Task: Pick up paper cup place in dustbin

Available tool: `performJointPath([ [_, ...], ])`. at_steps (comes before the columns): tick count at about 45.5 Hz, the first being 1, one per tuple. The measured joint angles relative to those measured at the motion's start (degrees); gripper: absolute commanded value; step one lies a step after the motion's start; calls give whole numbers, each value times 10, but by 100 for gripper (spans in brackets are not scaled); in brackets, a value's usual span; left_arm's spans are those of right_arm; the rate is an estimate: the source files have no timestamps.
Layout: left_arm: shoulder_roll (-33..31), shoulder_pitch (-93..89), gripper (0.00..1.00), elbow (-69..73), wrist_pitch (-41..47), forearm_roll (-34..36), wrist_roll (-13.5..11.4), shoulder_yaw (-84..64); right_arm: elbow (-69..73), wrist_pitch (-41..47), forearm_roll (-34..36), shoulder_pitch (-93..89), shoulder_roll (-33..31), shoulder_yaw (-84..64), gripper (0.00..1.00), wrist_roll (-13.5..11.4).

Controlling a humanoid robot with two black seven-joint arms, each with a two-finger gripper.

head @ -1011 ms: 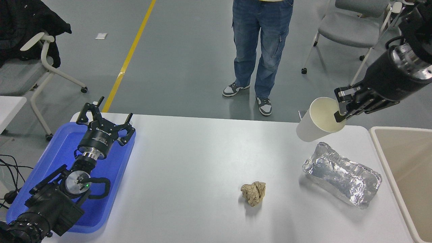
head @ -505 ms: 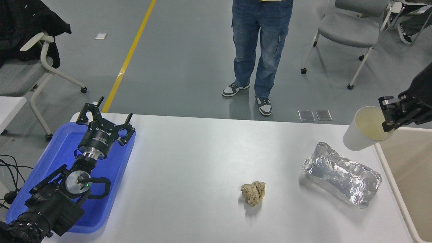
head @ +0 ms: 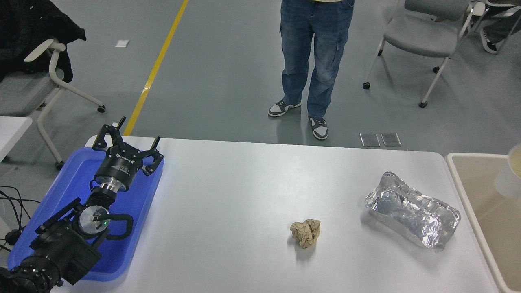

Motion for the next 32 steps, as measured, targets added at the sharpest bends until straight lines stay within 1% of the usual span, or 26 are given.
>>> performJointPath([
  [17, 0, -1, 100, 0, 0, 0, 0, 0, -126, 0, 1, -114, -51, 40, 0, 0],
  [32, 0, -1, 100, 0, 0, 0, 0, 0, -241, 0, 6, -246, -103, 129, 0, 0],
])
